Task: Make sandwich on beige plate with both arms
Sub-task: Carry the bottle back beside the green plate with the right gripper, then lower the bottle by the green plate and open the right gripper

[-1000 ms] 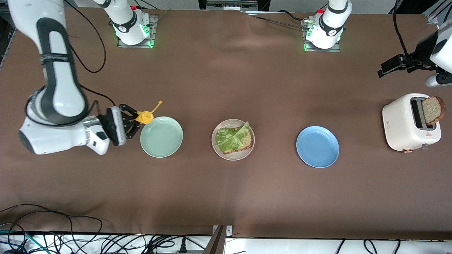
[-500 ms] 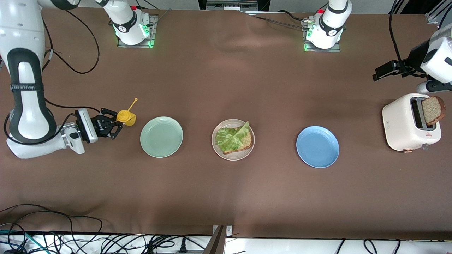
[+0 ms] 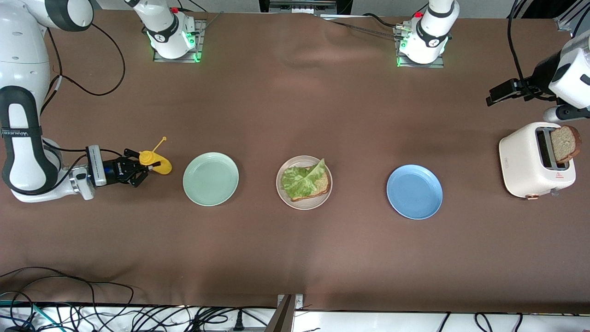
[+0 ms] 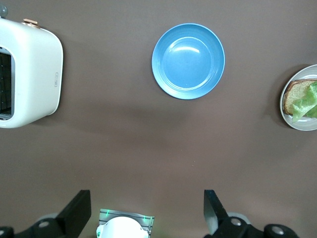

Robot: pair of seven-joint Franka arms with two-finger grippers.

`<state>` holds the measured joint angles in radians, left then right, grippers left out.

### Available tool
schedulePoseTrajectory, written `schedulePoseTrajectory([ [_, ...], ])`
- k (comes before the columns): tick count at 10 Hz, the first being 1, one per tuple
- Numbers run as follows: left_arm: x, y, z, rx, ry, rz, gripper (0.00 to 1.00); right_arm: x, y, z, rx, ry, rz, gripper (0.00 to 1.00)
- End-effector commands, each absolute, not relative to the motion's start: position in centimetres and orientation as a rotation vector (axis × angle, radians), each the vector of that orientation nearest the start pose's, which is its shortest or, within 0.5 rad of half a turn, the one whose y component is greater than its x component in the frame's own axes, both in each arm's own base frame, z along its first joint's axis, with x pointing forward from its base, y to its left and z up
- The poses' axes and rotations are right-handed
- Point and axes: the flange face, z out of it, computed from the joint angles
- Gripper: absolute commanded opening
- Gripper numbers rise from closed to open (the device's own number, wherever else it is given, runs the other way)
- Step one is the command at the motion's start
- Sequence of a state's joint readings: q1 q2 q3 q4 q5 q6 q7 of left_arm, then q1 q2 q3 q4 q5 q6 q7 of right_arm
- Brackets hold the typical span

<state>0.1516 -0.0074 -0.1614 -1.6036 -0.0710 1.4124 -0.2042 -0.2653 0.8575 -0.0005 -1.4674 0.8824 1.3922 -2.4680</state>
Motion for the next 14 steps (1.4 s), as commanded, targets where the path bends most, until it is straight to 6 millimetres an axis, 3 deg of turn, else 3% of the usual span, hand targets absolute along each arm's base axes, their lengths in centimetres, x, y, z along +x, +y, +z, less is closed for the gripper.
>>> schedulePoseTrajectory([
  [1,53.1,-1.2,60.9,-3.171,-0.269,0.283,1.0,63.2,-7.1,15.7,-1.114,-1.648,-0.865,0.01],
  [3,53.1,-1.6,61.1,-3.169,-0.255,0.276,1.0,63.3,-7.9,14.0,-1.156,-1.633,-0.933,0.03],
  [6,53.1,-1.8,61.2,-3.172,-0.257,0.272,1.0,63.3,-8.6,13.7,-1.175,-1.624,-0.946,0.03],
  [7,53.1,-1.7,61.2,-3.171,-0.255,0.269,1.0,62.9,-9.0,13.2,-1.185,-1.61,-0.945,0.33],
  [8,53.1,-1.7,61.3,-3.171,-0.257,0.266,1.0,62.6,-8.9,12.9,-1.191,-1.588,-0.941,0.99],
  [11,53.1,-1.6,61.3,-3.171,-0.26,0.266,1.0,63.0,-10.9,14.9,-1.249,-1.583,-0.941,1.0],
  [14,53.1,-1.2,60.9,-3.167,-0.267,0.28,1.0,63.2,-16.7,19.2,-1.466,-1.617,-0.858,1.0],
])
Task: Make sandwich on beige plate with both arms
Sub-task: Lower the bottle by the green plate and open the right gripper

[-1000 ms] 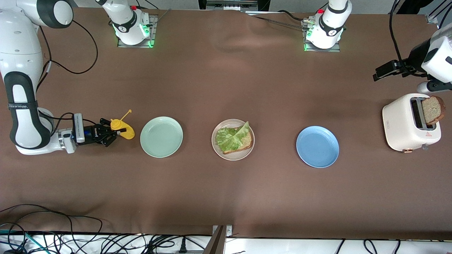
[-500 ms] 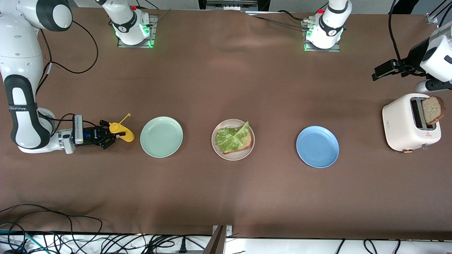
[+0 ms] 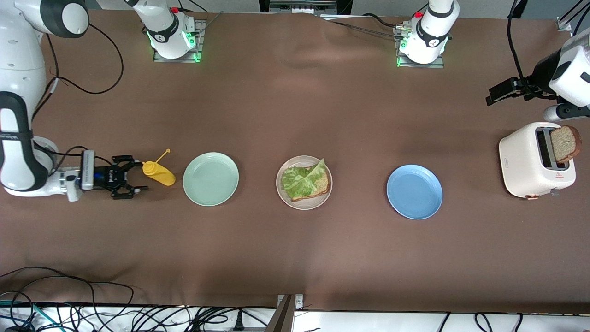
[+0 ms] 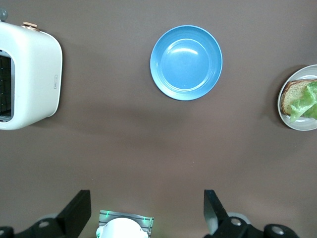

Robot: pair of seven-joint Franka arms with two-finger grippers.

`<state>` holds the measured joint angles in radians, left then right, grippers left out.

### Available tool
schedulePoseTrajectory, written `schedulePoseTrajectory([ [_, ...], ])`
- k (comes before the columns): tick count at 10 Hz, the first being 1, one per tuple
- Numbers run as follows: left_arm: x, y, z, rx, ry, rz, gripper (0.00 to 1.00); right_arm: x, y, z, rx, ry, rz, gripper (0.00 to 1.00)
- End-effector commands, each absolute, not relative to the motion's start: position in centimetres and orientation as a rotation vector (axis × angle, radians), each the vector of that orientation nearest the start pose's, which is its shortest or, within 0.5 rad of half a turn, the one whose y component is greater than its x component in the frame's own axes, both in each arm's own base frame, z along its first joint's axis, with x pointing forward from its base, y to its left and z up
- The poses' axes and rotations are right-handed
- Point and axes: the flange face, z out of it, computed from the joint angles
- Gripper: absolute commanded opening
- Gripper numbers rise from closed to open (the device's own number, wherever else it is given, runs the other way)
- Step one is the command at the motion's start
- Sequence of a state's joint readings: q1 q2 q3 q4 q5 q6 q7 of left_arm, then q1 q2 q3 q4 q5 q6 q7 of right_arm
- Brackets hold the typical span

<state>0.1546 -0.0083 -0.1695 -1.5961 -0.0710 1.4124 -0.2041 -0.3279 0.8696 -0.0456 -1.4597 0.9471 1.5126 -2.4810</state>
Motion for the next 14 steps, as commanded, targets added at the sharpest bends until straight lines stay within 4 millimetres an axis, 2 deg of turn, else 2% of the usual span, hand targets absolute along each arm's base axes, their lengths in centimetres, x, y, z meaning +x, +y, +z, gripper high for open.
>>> schedulePoseTrajectory([
  [1,53.1,-1.0,61.0,-3.156,-0.27,0.275,1.0,63.1,-17.9,21.1,-1.544,-1.62,-0.768,1.0],
  [3,53.1,-0.7,61.0,-3.142,-0.273,0.269,1.0,62.8,-19.4,25.5,-1.723,-1.562,-0.56,1.0],
  [5,53.1,-0.2,60.8,-3.14,-0.278,0.276,1.0,62.7,-19.7,28.9,-1.92,-1.442,-0.388,1.0],
  [7,53.1,2.6,60.8,-3.146,-0.246,0.271,1.0,62.9,-17.8,32.1,-2.101,-1.313,-0.201,1.0],
  [8,53.1,3.1,60.8,-3.148,-0.248,0.27,1.0,62.7,-16.4,33.4,-2.188,-1.236,-0.134,1.0],
  [10,53.1,3.1,61.0,-3.148,-0.251,0.263,1.0,62.2,-14.1,36.0,-2.36,-1.106,-0.02,1.0],
  [12,53.1,2.6,61.1,-3.152,-0.236,0.259,1.0,61.2,-11.5,39.8,-2.558,-0.925,0.126,1.0],
  [14,53.1,0.3,61.5,-3.158,-0.171,0.239,1.0,60.5,-8.7,42.5,-2.721,-0.768,0.224,1.0],
])
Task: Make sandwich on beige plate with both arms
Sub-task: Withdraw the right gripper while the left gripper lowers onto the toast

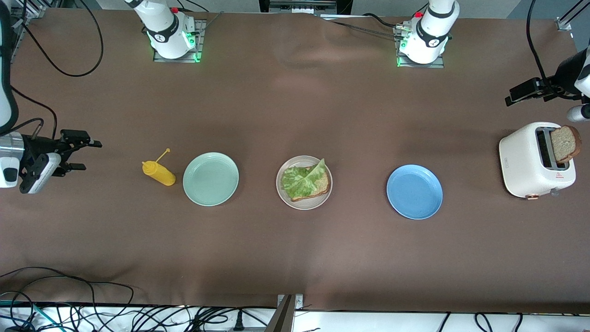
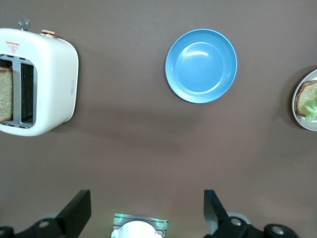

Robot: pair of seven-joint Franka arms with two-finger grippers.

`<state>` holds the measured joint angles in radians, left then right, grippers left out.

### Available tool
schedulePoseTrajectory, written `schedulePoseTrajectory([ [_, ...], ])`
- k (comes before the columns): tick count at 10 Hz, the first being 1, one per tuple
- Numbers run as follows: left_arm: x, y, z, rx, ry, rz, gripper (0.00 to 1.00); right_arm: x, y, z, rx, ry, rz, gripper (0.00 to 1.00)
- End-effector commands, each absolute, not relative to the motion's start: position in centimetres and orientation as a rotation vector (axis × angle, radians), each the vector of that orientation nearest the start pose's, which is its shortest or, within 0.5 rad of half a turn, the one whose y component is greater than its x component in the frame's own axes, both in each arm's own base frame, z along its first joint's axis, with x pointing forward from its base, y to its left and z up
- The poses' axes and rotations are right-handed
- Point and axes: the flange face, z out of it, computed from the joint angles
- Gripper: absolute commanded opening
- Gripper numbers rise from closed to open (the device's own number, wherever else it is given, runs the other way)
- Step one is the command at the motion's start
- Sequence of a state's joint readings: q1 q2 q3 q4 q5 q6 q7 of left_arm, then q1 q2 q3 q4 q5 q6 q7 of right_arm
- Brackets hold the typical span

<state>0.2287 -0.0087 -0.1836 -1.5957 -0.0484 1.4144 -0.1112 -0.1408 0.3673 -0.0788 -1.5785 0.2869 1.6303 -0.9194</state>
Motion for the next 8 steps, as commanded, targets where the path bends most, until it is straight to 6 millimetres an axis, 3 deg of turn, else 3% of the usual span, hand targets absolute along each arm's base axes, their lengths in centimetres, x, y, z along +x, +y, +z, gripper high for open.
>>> schedulePoseTrajectory([
  [1,53.2,-1.1,61.6,-3.152,-0.125,0.231,1.0,59.9,-7.9,44.1,-2.792,-0.702,0.232,1.0],
  [2,53.2,-2.4,61.7,-3.152,-0.101,0.215,1.0,59.4,-6.2,46.0,-2.871,-0.642,0.244,1.0],
  [5,53.4,-0.2,61.6,-3.075,-0.104,0.186,1.0,58.6,-4.1,49.5,-3.057,-0.364,0.238,1.0],
  [6,53.4,1.8,61.4,-3.063,-0.096,0.193,1.0,58.8,-3.7,50.1,-3.115,-0.335,0.219,1.0],
  [8,53.7,8.4,60.9,-3.082,-0.01,0.151,1.0,58.6,-3.5,52.1,-3.161,-0.179,0.12,1.0],
])
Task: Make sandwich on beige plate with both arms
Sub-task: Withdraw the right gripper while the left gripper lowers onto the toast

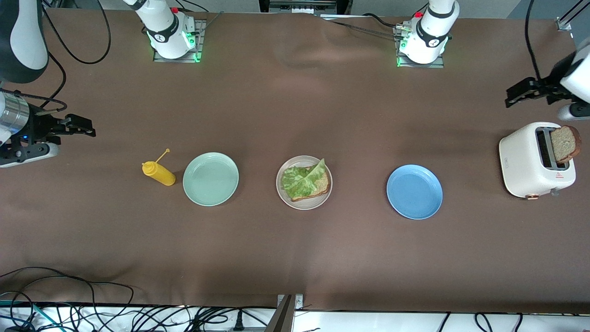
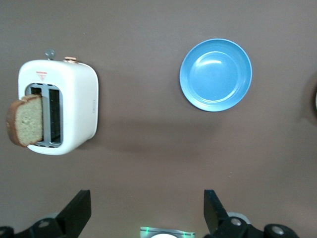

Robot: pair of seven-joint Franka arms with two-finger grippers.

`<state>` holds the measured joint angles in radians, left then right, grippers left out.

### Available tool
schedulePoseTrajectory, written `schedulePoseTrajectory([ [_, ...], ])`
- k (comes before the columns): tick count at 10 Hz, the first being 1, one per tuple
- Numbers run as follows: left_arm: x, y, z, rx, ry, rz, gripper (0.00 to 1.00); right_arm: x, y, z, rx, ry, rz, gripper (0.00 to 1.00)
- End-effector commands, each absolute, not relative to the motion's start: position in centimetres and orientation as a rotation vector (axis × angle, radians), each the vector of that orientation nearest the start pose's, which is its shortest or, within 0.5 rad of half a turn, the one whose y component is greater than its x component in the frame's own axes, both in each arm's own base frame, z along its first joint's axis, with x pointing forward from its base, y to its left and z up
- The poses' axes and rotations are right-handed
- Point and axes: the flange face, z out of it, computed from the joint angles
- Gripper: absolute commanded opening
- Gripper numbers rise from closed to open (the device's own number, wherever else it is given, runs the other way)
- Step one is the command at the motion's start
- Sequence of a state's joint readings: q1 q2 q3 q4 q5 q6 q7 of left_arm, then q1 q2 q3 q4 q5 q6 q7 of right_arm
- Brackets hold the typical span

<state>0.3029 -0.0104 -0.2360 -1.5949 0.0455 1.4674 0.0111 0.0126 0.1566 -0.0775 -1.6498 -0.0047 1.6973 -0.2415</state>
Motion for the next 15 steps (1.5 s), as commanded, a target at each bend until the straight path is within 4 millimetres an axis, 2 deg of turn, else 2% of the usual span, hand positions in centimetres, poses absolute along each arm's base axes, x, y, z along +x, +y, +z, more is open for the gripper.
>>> schedulePoseTrajectory([
  [1,53.9,12.1,59.7,-3.103,0.033,0.162,1.0,57.6,-2.4,53.8,-3.167,-0.047,0.097,1.0],
  [2,53.7,15.0,58.9,-3.116,0.04,0.174,1.0,57.4,-0.9,54.6,-3.169,0.058,0.065,1.0],
  [3,53.5,17.9,58.0,-3.127,0.039,0.174,1.0,57.2,-0.6,55.6,-3.16,0.109,0.026,1.0],
  [4,53.1,21.5,56.6,-3.146,0.08,0.17,1.0,57.1,-0.4,56.7,-3.155,0.11,-0.022,1.0],
  [6,52.3,29.0,52.3,-3.205,0.09,0.155,1.0,56.8,-1.1,58.8,-3.145,0.103,-0.08,1.0],
  [7,52.3,31.4,50.2,-3.217,0.133,0.126,1.0,56.9,-0.9,59.9,-3.118,0.109,-0.102,1.0],
  [8,52.1,33.9,47.4,-3.244,0.109,0.148,1.0,56.9,-1.1,59.8,-3.114,0.109,-0.095,1.0],
  [9,51.9,35.6,44.8,-3.266,0.078,0.16,1.0,56.8,-1.2,59.5,-3.114,0.086,-0.074,1.0],
  [12,52.6,37.1,39.2,-3.352,0.025,0.165,1.0,56.2,-1.2,59.3,-3.112,0.08,0.009,1.0],
  [13,52.7,37.3,38.4,-3.357,0.061,0.16,1.0,56.2,-1.2,59.3,-3.114,0.082,0.014,1.0],
  [15,52.4,37.8,38.0,-3.358,0.094,0.162,0.98,56.2,-1.9,59.2,-3.112,0.108,0.016,1.0],
])
